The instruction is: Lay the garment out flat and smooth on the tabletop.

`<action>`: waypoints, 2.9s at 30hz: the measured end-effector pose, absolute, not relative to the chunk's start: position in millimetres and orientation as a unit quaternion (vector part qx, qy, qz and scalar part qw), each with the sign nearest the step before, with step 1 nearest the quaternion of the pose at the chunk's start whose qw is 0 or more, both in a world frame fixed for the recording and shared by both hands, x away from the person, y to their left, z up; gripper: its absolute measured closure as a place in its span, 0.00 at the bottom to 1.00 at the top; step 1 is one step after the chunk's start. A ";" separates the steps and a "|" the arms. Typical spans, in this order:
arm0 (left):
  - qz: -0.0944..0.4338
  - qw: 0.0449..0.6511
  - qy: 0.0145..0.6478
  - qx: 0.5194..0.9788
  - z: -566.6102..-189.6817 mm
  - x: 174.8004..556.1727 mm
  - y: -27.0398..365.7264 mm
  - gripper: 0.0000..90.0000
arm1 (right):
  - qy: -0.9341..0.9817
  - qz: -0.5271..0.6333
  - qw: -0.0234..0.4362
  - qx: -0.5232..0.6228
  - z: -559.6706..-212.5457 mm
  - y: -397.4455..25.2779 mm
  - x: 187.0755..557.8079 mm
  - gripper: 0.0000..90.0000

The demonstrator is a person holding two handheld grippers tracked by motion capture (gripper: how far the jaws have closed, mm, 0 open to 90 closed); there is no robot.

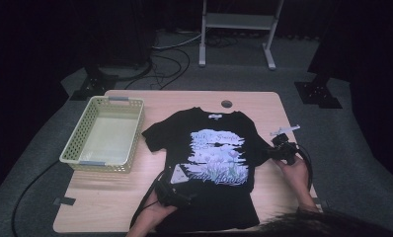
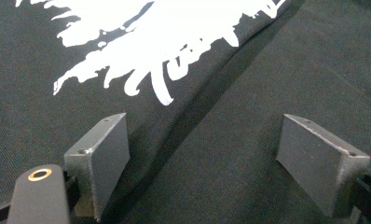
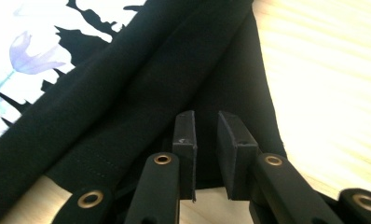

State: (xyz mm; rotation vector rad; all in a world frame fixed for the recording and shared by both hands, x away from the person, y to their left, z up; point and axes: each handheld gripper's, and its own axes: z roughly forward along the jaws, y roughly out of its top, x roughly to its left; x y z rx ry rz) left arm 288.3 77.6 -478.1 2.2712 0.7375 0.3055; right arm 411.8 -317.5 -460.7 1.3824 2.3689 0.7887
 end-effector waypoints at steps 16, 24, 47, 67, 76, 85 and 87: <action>0.119 0.361 0.288 0.879 -478.4 288.2 77.8 0.18 | 0.811 0.236 0.169 0.508 -458.0 -359.2 418.6 0.82; 0.117 0.361 0.289 0.879 -478.1 288.9 77.6 0.18 | 0.799 0.225 0.183 0.527 -457.8 -374.9 424.9 0.77; 0.117 0.359 0.288 0.880 -477.5 288.4 77.6 0.18 | 0.794 0.356 0.130 0.475 -441.2 -329.7 328.3 0.63; 0.120 0.360 0.280 0.882 -477.3 281.3 78.1 0.18 | 0.808 0.365 0.061 0.459 -467.4 -275.1 292.0 0.68; 0.119 0.362 0.281 0.881 -478.1 281.8 78.5 0.18 | 0.822 0.354 0.086 0.438 -469.9 -267.0 289.7 0.92; 0.119 0.361 0.282 0.881 -478.1 282.9 82.5 0.18 | 0.828 0.339 0.107 0.433 -453.0 -278.4 285.2 0.95; 0.120 0.362 0.285 0.880 -478.2 282.8 83.7 0.18 | 0.829 0.331 0.112 0.436 -450.5 -283.2 284.7 0.95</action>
